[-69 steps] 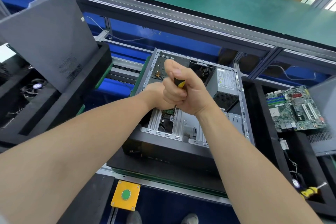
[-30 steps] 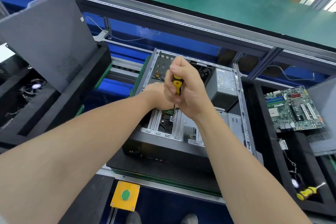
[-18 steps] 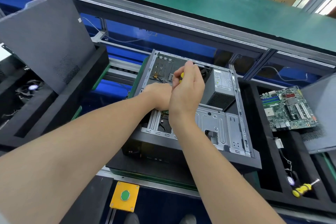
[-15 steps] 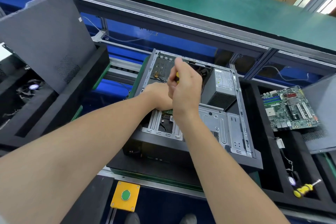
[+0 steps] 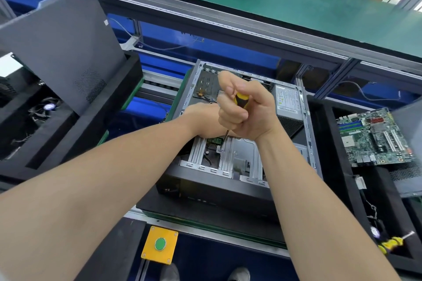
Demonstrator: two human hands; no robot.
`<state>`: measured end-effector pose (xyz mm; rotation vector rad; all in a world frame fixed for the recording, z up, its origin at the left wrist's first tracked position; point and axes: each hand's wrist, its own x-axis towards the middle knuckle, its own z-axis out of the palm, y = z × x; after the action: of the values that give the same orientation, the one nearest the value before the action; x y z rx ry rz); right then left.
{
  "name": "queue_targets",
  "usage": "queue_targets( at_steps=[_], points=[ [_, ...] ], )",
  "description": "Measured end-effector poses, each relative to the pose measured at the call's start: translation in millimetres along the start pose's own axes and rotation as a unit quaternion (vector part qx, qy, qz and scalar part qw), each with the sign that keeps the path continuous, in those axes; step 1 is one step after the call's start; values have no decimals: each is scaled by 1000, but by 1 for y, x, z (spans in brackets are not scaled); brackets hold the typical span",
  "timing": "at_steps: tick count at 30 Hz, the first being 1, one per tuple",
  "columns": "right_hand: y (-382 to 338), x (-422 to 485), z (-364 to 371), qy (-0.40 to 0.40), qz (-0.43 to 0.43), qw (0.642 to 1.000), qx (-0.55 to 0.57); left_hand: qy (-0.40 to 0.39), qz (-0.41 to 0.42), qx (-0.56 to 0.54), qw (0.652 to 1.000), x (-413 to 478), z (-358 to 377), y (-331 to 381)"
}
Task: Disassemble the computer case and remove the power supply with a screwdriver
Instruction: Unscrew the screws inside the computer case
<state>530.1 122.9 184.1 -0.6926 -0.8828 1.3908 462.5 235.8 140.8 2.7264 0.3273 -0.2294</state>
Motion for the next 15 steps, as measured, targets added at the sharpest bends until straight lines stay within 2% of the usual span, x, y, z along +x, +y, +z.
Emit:
queue_targets(
  at_steps=[3,5,8,10,12,15],
  points=[
    [6,-8,5,92,-58,992,-64,37,-9,13,999,0,1,-1],
    [11,-12,14,176,-99,970,-132,35,0,31,999,5,7,-7],
    [20,-15,34,270,-142,923,-236,41,20,25,999,0,6,-5],
    [28,-13,49,357,-173,872,-288,30,16,43,999,-4,2,-1],
    [34,-7,66,446,-199,829,-272,8,6,66,998,-3,1,-2],
    [37,9,84,534,-225,787,-210,0,20,56,998,1,3,-5]
  ],
)
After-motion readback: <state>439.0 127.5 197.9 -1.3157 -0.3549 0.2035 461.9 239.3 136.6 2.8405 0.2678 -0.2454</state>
